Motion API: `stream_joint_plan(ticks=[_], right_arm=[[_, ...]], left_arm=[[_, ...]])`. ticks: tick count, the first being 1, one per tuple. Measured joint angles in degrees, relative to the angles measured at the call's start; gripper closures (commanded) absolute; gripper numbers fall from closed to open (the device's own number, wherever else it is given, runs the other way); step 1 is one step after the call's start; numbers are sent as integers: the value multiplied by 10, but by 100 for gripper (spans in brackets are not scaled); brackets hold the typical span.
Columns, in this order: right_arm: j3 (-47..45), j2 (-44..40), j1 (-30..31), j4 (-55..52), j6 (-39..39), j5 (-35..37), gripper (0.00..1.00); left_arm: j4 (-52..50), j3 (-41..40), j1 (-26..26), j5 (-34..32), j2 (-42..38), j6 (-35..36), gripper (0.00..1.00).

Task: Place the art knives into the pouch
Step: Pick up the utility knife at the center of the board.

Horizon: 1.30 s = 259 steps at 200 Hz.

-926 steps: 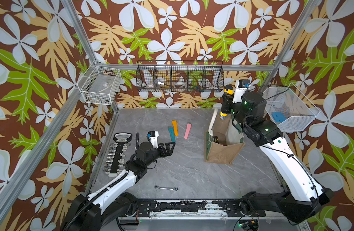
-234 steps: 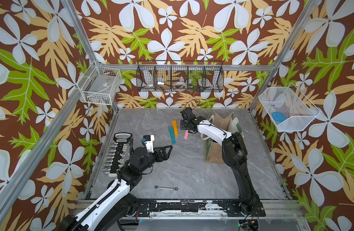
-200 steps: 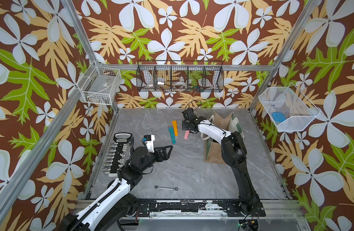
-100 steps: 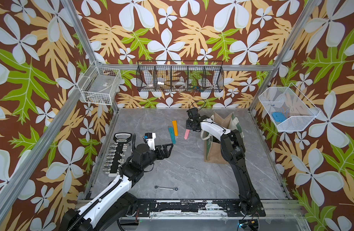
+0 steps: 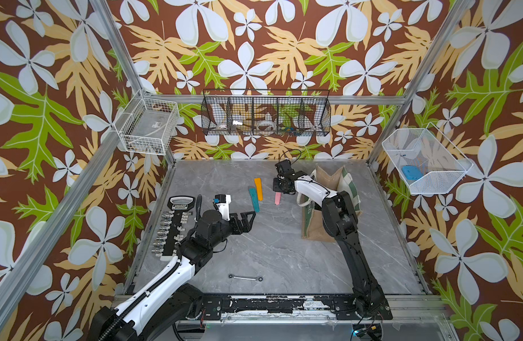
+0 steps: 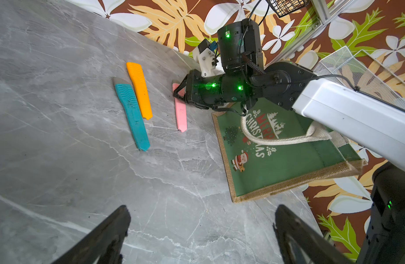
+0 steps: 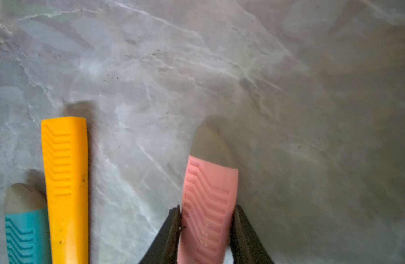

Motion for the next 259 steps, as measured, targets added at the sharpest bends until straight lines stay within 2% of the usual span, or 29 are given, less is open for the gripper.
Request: stream_joint_plan(ticks=[73, 93, 111, 123, 136, 189, 259], right_arm=[[-7, 5, 0, 21, -13, 17, 75], [-17, 1, 0, 30, -13, 18, 83], [-33, -8, 0, 40, -14, 17, 86], [-46, -17, 0, 43, -14, 16, 94], [-60, -29, 0, 43, -14, 16, 97], [-80, -71, 7, 0, -13, 12, 100], [-66, -196, 40, -19, -30, 18, 100]], left_arm=[[1, 0, 0, 0, 10, 0, 0], [1, 0, 0, 2, 15, 0, 0], [1, 0, 0, 3, 18, -1, 0], [1, 0, 0, 4, 19, -1, 0], [5, -1, 0, 5, 19, -1, 0], [12, -2, 0, 12, 22, -4, 0], [26, -4, 0, 17, 25, -16, 0]])
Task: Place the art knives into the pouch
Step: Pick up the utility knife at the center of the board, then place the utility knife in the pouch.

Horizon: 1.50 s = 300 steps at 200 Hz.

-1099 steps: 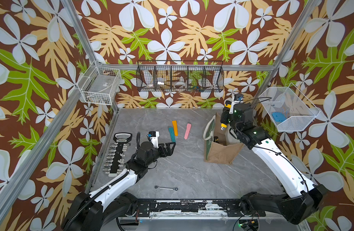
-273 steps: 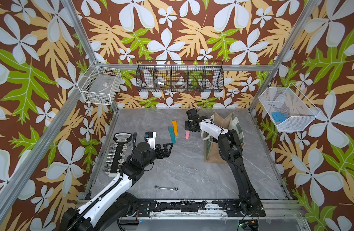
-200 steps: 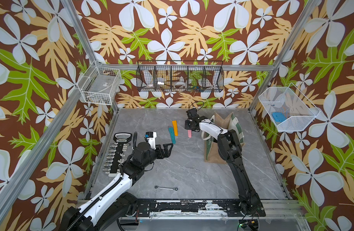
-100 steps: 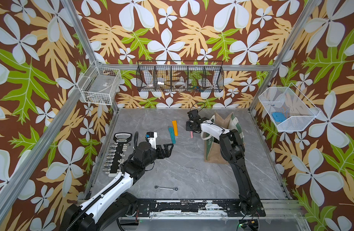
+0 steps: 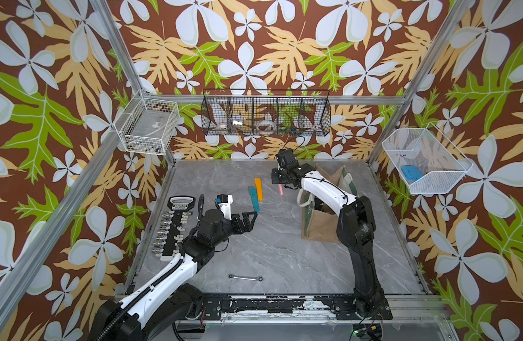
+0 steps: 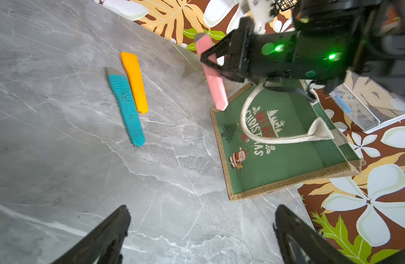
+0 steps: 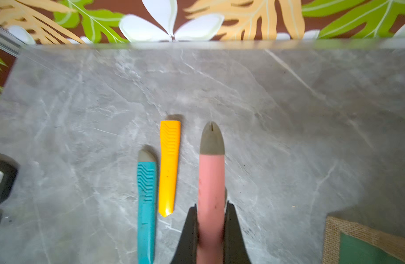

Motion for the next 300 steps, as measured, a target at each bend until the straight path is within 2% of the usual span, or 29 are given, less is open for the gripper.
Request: stream_joint_plan(ticks=[35, 81, 107, 148, 190, 258, 266, 278, 290, 300], right_arm=[[-9, -85, 9, 1, -14, 1, 100], [-74, -213, 12, 22, -29, 22, 100], [-139, -292, 10, 45, -33, 55, 100], [-298, -407, 11, 106, -28, 136, 100], [-396, -434, 7, 119, -12, 222, 100], [-453, -436, -2, 120, 17, 255, 100], [-457, -435, -6, 120, 18, 254, 94], [-461, -433, -11, 119, 24, 252, 76], [-461, -429, -13, 117, 31, 249, 44], [-461, -427, -12, 116, 28, 238, 24]], left_arm=[[8, -5, 0, 4, 0, -2, 0], [19, -15, 0, 5, -2, -6, 0], [24, -15, 0, 7, 1, -6, 0], [31, -15, 0, 11, 5, -6, 0], [38, -16, 0, 13, 9, -6, 0], [42, -9, 0, 23, 25, -11, 0], [43, -9, 0, 26, 27, -14, 0], [43, -9, 0, 26, 29, -14, 0], [43, -9, 0, 27, 32, -15, 0], [43, -6, 0, 30, 35, -16, 0]])
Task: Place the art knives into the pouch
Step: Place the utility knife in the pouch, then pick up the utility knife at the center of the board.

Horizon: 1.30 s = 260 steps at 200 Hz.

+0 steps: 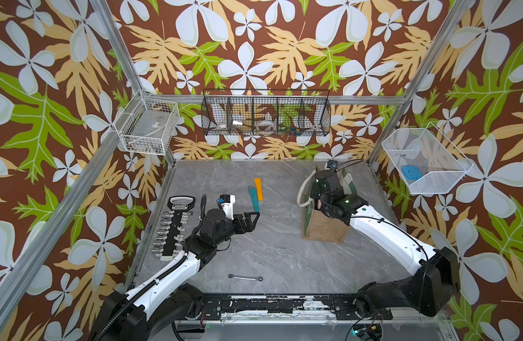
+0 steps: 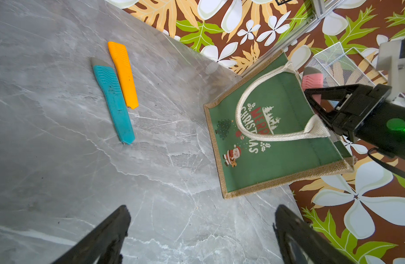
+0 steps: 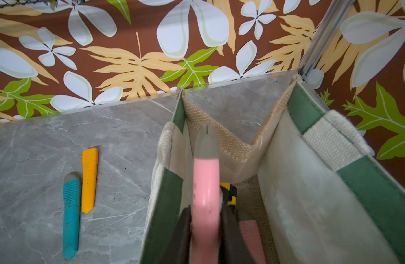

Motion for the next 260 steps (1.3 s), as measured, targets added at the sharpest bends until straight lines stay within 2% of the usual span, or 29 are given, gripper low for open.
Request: stream_joint_plan(ticks=[7, 25, 53, 109, 128, 201, 260], right_arm=[[2, 1, 0, -1, -4, -6, 17], [12, 3, 0, -7, -16, -24, 7], [14, -17, 0, -14, -33, -44, 4], [-48, -127, 0, -12, -68, -64, 3], [-78, -157, 0, -4, -85, -94, 3], [-170, -215, 1, 41, -102, -153, 4], [-234, -247, 1, 99, -97, -181, 4]], left_arm=[[0, 2, 0, 1, 3, 0, 0], [2, 7, 0, 5, 11, 0, 0], [4, 30, 0, 15, 34, 0, 0], [-20, 109, 0, 25, 107, 16, 0], [-37, 139, 0, 21, 134, 33, 0], [-167, 302, 0, -85, 282, 103, 3], [-239, 408, 0, -150, 421, 104, 17]])
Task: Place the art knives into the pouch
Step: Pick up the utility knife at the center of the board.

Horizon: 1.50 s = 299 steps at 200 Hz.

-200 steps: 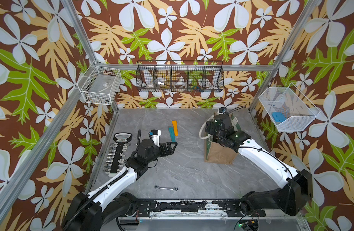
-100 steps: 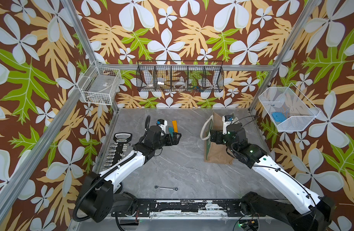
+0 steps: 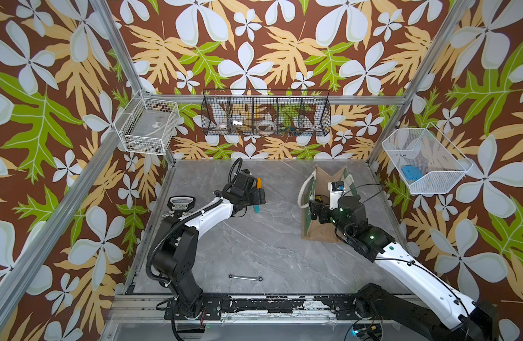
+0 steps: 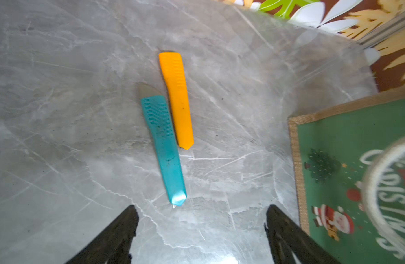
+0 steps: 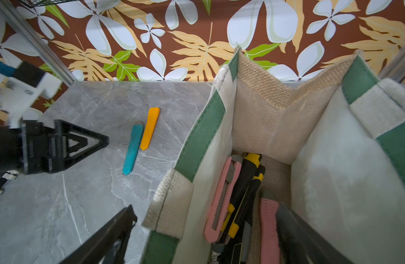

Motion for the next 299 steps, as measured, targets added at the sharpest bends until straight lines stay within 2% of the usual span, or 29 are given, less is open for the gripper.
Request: stream_joint_plan(ticks=[61, 141, 168, 212, 275, 299], right_arm=[[-21, -1, 0, 15, 2, -15, 5], [-46, -10, 0, 25, 8, -12, 5], [-53, -13, -1, 25, 22, -10, 5], [-74, -21, -1, 24, 46, -15, 6], [-85, -52, -1, 15, 55, -12, 6], [-83, -55, -1, 7, 55, -13, 6]], left_arm=[[-50, 99, 0, -48, 112, -3, 28], [-96, 168, 2, -89, 187, 16, 38], [-101, 173, 4, -91, 202, 16, 50], [-108, 189, 14, -90, 229, 16, 50], [-116, 215, 16, -89, 256, 15, 56], [-99, 198, 16, -99, 251, 14, 48]])
